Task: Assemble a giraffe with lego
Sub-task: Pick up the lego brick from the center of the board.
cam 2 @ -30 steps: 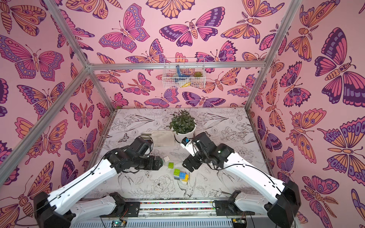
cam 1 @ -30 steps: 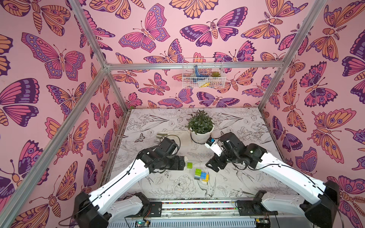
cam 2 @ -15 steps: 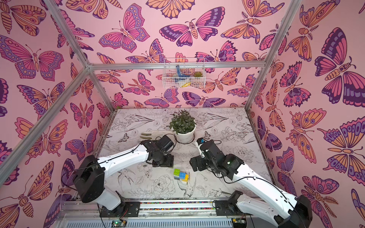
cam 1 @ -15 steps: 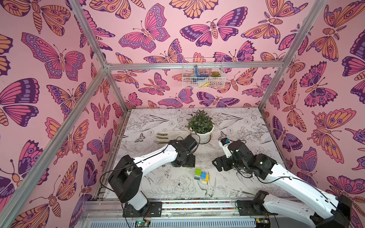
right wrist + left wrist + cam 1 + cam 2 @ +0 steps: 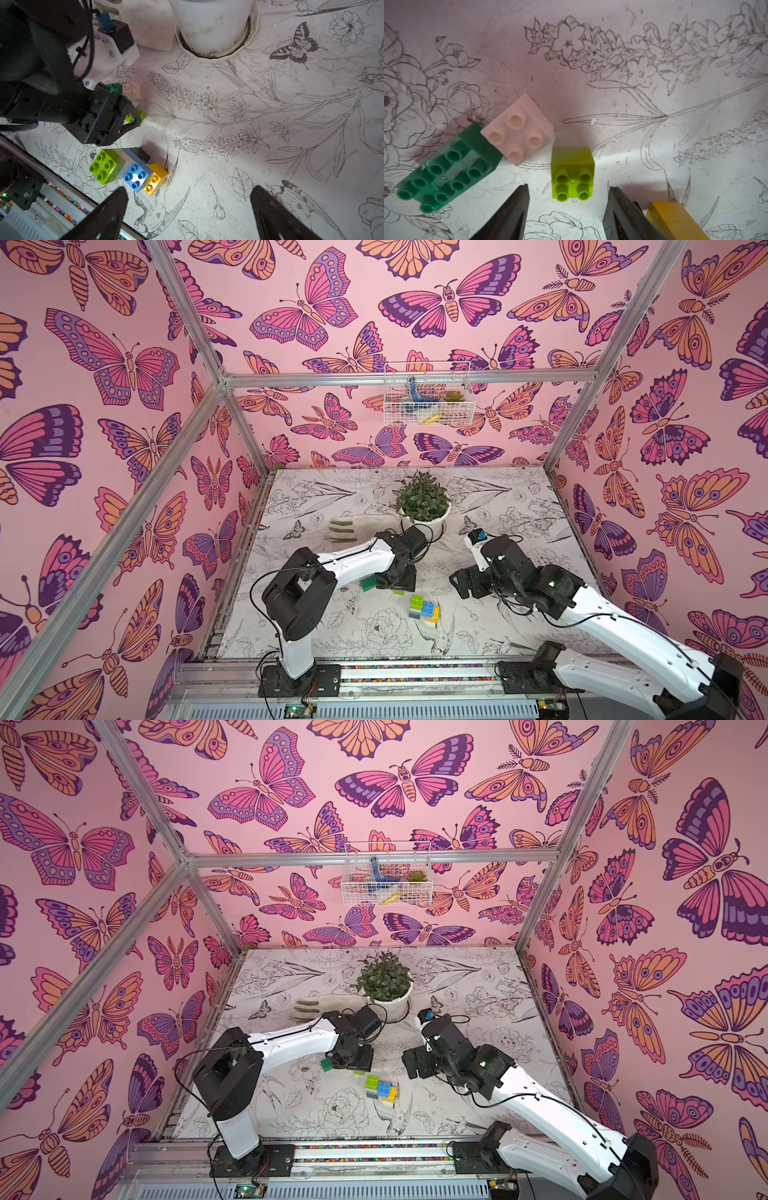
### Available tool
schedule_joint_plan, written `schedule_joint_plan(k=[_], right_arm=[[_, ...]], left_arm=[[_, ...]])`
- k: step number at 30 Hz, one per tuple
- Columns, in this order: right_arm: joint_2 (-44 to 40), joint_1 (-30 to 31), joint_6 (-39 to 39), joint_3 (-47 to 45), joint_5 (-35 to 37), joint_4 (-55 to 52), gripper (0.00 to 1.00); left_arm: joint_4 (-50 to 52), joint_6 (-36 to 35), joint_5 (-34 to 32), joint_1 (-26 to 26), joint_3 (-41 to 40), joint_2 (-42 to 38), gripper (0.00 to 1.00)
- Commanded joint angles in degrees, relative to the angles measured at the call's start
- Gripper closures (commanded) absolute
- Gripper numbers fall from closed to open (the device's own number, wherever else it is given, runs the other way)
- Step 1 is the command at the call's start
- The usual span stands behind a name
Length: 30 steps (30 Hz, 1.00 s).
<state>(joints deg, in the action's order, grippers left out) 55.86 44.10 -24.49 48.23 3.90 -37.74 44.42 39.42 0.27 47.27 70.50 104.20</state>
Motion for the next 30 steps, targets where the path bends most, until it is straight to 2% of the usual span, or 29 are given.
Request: schedule_joint_plan(k=[1,13,23,30], right_arm=[[0.50,-0.32,-0.60,1.73,1.45,-2.00,0.05],[0.37,-2.10,-0.03,3.27,1.37,-2.11,0.05],[1.27,-2.38,0.35,3.28,0.94,-2.06,0.05],[1.69,-2.45,0.32,2.95,0.47,-1.75,0.05]], left_arm=[[2.06,-0.83,-2.63,0.28,1.31,1.27,0.37],[2.10,-1.02,-2.83,0.37,2.80,4.97,0.41],[1.91,-0.06,-2.73,0.39,2.62,4.70,0.56],[1.92,0.26,-2.34,0.46,2.57,3.84,0.56]])
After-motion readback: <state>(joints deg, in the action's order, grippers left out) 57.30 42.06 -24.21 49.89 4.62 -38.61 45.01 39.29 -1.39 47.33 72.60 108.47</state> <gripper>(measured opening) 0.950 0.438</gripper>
